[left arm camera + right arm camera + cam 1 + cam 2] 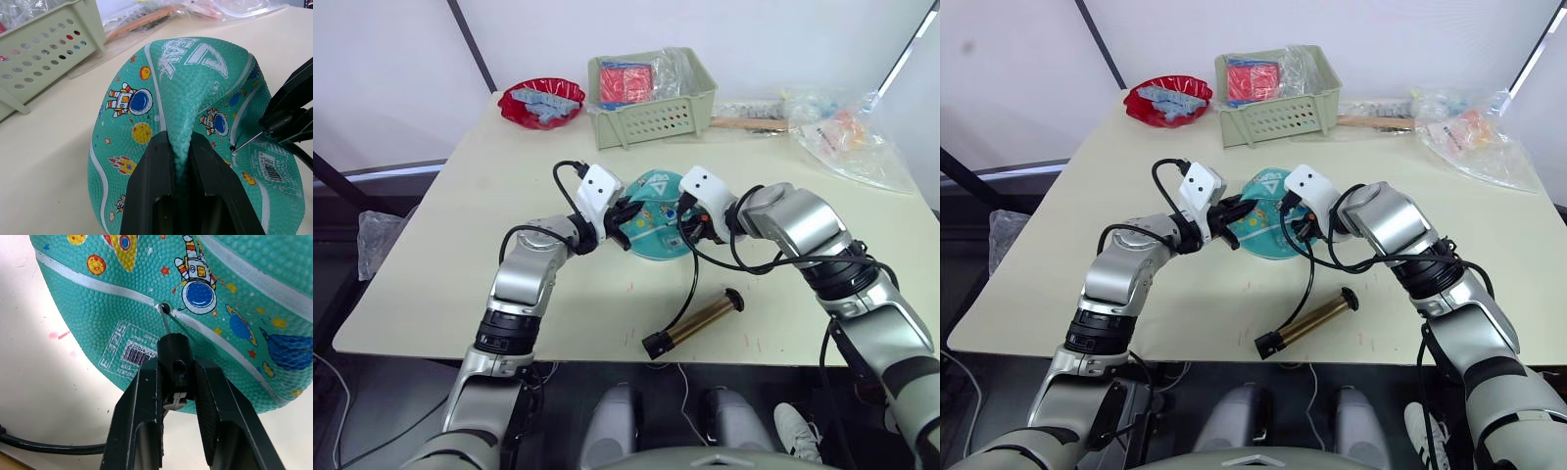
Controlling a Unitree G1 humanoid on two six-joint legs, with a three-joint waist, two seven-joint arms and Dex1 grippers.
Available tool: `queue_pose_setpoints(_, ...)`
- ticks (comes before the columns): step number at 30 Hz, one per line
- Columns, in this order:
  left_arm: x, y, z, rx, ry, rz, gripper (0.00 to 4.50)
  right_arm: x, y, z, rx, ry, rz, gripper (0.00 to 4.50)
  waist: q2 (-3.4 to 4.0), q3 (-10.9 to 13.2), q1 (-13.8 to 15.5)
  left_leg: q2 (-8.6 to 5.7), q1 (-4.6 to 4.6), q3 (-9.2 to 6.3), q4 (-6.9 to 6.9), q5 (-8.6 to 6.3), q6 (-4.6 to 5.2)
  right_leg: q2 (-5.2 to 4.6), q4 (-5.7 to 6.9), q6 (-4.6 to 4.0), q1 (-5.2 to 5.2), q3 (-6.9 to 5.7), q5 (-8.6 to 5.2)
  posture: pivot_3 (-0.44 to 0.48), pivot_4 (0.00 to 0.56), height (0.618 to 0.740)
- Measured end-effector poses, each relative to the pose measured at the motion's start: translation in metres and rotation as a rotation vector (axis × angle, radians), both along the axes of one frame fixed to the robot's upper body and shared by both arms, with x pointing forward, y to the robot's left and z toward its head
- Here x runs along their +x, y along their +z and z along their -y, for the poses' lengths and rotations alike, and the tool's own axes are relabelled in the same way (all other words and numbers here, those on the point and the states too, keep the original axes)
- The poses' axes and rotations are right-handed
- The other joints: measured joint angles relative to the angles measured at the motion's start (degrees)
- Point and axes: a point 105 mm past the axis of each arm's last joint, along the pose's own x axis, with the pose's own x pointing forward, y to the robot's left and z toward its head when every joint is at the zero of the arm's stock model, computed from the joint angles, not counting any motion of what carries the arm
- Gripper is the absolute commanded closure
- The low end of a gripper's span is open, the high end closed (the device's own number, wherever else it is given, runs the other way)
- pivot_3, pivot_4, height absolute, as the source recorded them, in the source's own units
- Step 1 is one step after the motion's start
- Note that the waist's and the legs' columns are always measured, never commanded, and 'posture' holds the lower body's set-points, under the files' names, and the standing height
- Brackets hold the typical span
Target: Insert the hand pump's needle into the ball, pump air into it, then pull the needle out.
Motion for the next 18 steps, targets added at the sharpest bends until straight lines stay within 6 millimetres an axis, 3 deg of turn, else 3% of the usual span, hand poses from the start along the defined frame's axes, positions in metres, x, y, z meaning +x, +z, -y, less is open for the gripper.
queue_pose_setpoints(18, 0.0003, -0.0007, 0.0007, -0.005, -0.001, -0.001, 4.49, 0.0001, -0.0013, 0.0029, -0.009, -0.015, -0.009, 4.12, 0.00, 0.00, 0.00, -0.06, -0.01, -0.46, -0.01, 0.00, 0.00, -0.10, -0.02, -0.02, 0.05, -0.18, -0.02, 0.000, 0.150, 0.738)
